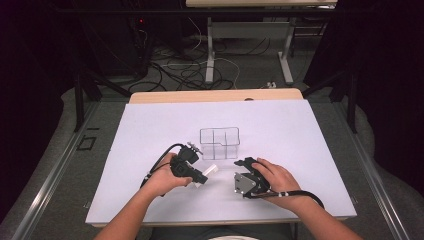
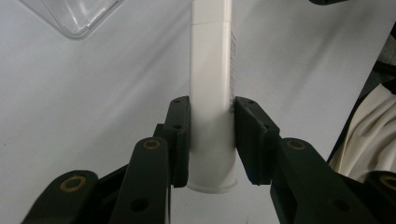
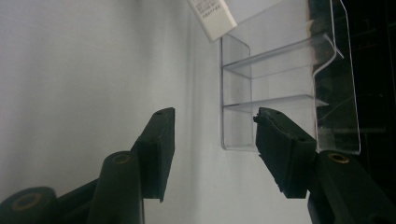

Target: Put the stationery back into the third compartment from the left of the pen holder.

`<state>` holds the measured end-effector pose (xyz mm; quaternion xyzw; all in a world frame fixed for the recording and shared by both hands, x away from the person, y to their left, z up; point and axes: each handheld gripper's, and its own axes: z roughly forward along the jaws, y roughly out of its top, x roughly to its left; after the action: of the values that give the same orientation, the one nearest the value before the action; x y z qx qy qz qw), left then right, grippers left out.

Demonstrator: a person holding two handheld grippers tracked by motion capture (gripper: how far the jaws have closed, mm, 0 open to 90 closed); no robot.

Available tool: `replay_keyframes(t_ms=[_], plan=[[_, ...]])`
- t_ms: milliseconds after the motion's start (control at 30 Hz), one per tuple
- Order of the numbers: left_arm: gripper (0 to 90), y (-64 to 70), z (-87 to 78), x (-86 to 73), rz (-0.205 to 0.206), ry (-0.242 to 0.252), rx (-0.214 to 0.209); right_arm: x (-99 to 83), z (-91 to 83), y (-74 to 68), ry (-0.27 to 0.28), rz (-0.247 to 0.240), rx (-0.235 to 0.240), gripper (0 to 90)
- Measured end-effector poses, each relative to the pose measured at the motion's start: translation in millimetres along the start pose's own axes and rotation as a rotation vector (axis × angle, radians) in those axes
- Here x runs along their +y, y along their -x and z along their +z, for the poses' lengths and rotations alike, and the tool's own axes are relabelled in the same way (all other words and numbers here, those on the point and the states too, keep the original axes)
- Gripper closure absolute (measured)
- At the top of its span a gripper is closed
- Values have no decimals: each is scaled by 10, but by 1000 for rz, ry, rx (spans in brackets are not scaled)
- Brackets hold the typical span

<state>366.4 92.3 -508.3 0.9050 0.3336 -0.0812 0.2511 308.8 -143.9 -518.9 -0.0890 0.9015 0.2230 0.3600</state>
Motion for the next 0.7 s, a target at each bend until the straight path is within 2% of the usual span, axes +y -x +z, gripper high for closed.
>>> replay_keyframes(t_ms=[133, 167, 200, 300, 367, 567, 633, 667, 700], plan=[[677, 11, 30, 2, 1, -10, -1, 74, 56, -21, 17, -63, 5, 468], [677, 16, 34, 3, 0, -11, 1, 87, 55, -42, 11, -60, 0, 470], [677, 17, 38, 3, 2, -12, 2, 107, 62, -25, 16, -111, -2, 478], [677, 24, 38, 1, -2, -18, 4, 130, 82, -57, 42, -124, 6, 491], [677, 28, 38, -2, -4, -20, 1, 155, 98, -50, 57, -159, 17, 496], [677, 49, 60, 3, 3, -35, -2, 202, 122, -95, 74, -162, 44, 514], [677, 53, 69, 8, 2, -41, -4, 217, 130, -83, 76, -203, 50, 532], [677, 57, 73, 10, 1, -44, -2, 211, 129, -123, 68, -161, 56, 534], [677, 56, 77, 15, 5, -47, -5, 222, 143, -107, 84, -194, 56, 537]])
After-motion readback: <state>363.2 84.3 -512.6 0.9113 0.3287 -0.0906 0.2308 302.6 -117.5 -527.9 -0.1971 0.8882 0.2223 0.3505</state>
